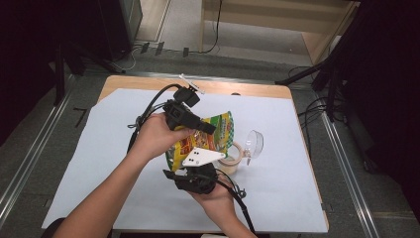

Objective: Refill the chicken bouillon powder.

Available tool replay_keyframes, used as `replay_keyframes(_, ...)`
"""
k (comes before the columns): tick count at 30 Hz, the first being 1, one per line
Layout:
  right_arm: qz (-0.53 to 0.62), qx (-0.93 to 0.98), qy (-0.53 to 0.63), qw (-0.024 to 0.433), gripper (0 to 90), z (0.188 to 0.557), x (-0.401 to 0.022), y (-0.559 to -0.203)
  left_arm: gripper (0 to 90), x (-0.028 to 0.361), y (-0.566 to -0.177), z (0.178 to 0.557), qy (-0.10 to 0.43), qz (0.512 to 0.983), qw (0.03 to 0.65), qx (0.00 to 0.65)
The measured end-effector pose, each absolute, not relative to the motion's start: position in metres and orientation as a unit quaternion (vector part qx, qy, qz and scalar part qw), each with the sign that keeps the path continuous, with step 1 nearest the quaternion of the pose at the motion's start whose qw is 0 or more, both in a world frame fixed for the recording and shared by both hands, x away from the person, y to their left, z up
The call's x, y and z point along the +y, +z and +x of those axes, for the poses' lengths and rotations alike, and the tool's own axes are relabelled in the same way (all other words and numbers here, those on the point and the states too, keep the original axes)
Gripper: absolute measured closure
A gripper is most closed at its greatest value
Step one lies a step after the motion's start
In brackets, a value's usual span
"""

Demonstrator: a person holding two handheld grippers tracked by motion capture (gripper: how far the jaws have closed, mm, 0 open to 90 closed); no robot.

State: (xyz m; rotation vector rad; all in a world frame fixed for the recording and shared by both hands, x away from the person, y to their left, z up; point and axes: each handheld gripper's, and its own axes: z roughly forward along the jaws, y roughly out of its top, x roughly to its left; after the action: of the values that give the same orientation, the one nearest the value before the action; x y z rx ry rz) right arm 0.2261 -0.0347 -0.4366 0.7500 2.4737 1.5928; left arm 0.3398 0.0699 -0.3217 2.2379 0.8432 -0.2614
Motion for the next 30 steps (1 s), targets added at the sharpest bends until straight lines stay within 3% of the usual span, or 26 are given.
replay_keyframes(30,0.245,0.814,0.524,0.057,65.9,0.2292,-0.036,-0.4337,79.5,0.0693,-0.3216,0.3478,-0.109,0.865,0.353,0.34)
